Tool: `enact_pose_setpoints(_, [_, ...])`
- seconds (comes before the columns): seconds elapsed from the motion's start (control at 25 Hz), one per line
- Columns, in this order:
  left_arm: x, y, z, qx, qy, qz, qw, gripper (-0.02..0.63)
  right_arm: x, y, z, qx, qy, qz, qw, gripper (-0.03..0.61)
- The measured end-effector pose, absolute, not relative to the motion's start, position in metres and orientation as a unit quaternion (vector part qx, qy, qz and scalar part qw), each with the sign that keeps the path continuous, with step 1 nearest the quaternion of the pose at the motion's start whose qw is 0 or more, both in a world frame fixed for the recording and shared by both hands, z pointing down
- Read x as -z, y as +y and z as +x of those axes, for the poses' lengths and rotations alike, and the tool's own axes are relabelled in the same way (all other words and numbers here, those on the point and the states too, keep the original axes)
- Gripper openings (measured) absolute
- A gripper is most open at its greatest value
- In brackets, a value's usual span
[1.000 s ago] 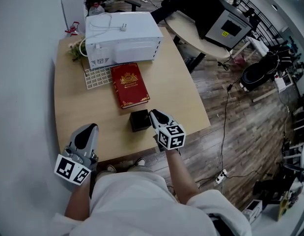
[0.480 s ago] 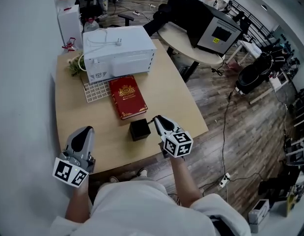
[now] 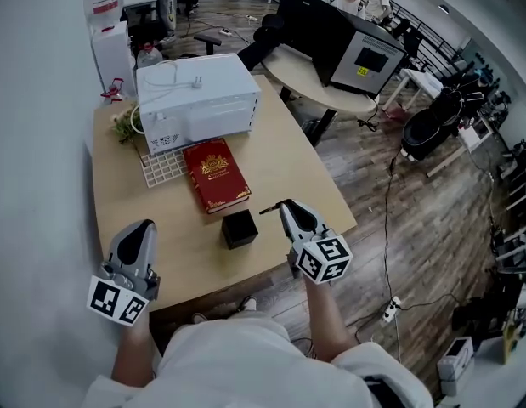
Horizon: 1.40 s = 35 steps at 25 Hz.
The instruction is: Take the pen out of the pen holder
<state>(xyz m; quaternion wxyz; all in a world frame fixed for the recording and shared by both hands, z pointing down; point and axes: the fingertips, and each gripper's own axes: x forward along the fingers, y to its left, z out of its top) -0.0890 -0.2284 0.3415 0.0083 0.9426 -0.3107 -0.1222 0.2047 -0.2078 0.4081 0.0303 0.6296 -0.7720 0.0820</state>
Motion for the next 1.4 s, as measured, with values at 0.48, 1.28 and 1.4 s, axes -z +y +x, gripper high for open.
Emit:
enact_pose_setpoints(0.48, [-0.321, -0.222, -0.092, 0.131, -0.310, 0.941, -0.013, 0.012, -0.351, -0.158, 0.229, -0.027, -0.752, 0.659, 0.011, 0.049])
enact_pose_setpoints(1.28, [-0.316, -0.214, -0.169, 0.134, -0.375, 0.917, -0.017, 0.012, -0.277, -0.094, 0.225, 0.054, -0.723, 0.689, 0.000, 0.048])
enact_pose_setpoints(1.4, [-0.319, -0.213, -0.176, 0.133, -0.374, 0.918, -0.015, 0.012, -0.276, -0.091, 0.217, 0.054, -0.720, 0.692, -0.001, 0.048])
